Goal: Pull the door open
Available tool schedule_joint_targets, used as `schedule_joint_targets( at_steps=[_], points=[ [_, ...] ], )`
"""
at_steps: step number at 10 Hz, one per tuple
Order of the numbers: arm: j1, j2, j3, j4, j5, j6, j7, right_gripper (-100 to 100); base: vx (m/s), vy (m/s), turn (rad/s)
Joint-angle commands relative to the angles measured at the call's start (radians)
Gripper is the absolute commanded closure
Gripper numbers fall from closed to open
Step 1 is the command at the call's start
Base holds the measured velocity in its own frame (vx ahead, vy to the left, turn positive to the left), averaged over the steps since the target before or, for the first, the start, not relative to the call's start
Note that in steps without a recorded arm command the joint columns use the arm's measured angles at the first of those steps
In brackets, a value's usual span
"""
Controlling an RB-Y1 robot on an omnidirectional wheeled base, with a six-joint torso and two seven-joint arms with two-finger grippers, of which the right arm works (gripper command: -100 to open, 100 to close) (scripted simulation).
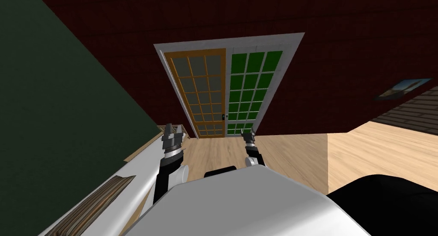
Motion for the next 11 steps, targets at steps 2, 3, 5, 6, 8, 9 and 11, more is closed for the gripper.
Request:
schedule_joint_targets(
  at_steps=[2, 3, 5, 6, 8, 9, 11],
  points=[
    [-0.013, -0.011, 0.011, 0.064, -0.056, -0.021, -0.054, -100, 0.094, -0.013, 0.149],
    [-0.019, -0.015, 0.015, 0.089, -0.077, -0.029, -0.073, -100, 0.096, -0.038, 0.15],
    [-0.03, -0.021, 0.024, 0.138, -0.118, -0.044, -0.11, -100, 0.104, -0.029, 0.193],
    [-0.036, -0.024, 0.029, 0.162, -0.139, -0.052, -0.129, -100, 0.103, -0.015, 0.177],
    [-0.047, -0.03, 0.037, 0.21, -0.18, -0.067, -0.166, -100, 0.098, -0.021, 0.151],
    [-0.053, -0.033, 0.042, 0.234, -0.2, -0.074, -0.184, -100, 0.089, -0.03, 0.164],
    [-0.064, -0.039, 0.05, 0.282, -0.24, -0.089, -0.22, -100, 0.097, -0.027, 0.166]
  ],
)
